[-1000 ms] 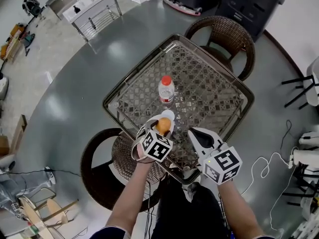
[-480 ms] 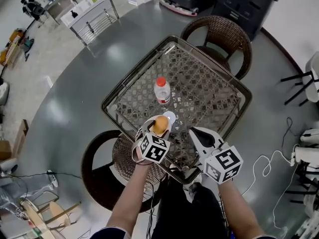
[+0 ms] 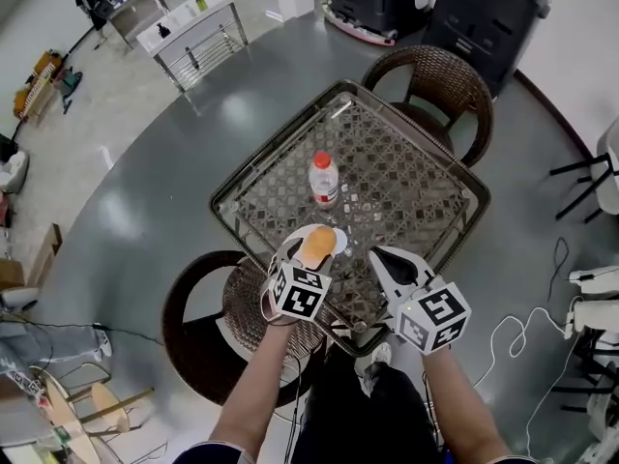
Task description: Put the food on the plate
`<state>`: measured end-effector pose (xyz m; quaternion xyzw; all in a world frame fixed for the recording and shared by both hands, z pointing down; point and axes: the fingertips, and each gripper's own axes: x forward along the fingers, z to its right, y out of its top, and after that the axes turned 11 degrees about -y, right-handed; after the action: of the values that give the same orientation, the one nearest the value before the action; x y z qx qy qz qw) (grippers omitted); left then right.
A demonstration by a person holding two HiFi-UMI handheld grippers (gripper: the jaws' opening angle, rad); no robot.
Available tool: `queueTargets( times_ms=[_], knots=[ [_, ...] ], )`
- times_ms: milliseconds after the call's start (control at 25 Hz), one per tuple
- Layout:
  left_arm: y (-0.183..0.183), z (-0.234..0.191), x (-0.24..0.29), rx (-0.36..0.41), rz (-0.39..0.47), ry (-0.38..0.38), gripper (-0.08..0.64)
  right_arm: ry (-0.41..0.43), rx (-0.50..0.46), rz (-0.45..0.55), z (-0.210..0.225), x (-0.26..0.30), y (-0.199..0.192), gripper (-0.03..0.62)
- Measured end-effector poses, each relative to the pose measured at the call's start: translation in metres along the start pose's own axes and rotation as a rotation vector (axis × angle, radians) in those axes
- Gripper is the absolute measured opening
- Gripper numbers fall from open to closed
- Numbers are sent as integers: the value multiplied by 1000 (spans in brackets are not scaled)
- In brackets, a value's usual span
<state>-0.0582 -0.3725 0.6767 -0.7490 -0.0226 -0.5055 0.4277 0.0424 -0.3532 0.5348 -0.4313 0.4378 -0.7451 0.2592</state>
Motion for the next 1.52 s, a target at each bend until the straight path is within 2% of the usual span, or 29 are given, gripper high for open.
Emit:
queueTargets(
  times_ms=[280,440,880,1080,1240,1520],
  knots=[
    [22,26,-46,-62,136,-4,282,31,-19,23,-11,-16,11,3],
    [35,43,-79,-61,217,31,178,50,-24,53,-19,-30,21,3],
    [82,91,-165,-60,440,54,15,115,-47,120,-39,-70,47,3],
    [107,118,-192,-48,522,11,9,150,-65,147,-48,-88,61,3],
    [127,135,-209,-29,595,-21,9,185,-81,208,-55,-101,82,3],
    [151,150,-234,-13,667,-29,9,220,-101,293,-66,-125,116,3]
  ],
)
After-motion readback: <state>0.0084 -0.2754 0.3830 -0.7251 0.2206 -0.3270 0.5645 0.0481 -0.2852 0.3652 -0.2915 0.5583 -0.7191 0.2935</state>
